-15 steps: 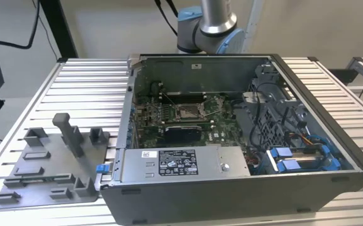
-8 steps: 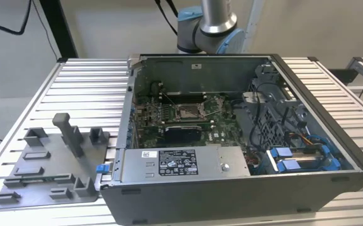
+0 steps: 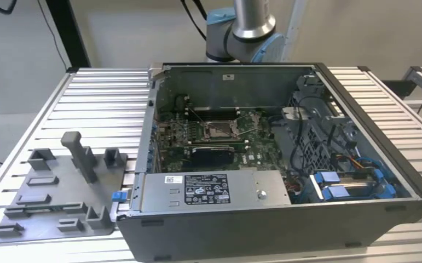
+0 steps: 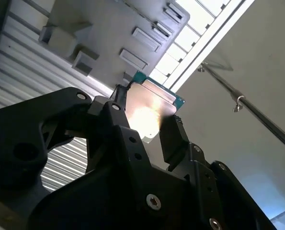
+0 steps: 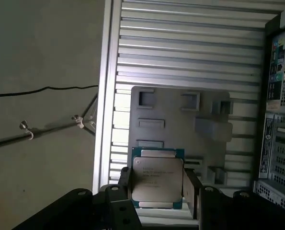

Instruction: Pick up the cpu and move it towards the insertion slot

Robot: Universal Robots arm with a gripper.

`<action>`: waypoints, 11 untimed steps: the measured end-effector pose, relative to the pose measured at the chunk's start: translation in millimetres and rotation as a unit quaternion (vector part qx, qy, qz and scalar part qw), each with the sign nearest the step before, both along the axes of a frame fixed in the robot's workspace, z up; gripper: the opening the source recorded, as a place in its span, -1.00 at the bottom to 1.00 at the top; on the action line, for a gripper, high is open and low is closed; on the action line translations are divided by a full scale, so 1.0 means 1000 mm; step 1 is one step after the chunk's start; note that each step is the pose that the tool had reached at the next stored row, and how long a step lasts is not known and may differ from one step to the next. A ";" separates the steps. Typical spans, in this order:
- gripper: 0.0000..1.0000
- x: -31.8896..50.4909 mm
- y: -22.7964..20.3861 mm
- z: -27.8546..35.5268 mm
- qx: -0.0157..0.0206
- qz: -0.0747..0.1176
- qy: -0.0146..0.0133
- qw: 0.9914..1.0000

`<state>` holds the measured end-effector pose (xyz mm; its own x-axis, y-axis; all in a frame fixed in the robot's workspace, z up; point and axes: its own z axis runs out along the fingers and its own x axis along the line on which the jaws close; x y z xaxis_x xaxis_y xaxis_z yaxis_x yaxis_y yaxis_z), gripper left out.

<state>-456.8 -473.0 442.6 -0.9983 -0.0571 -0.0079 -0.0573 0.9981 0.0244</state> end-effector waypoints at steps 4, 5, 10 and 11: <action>-1.00 0.0000 0.0000 0.0014 0.000 0.000 0.000 1.000; -1.00 0.0000 0.0000 0.0015 0.000 0.000 0.000 1.000; -1.00 0.0015 0.0002 0.0018 0.000 0.000 0.000 1.000; -1.00 0.0028 0.0006 0.0017 0.000 0.000 0.000 1.000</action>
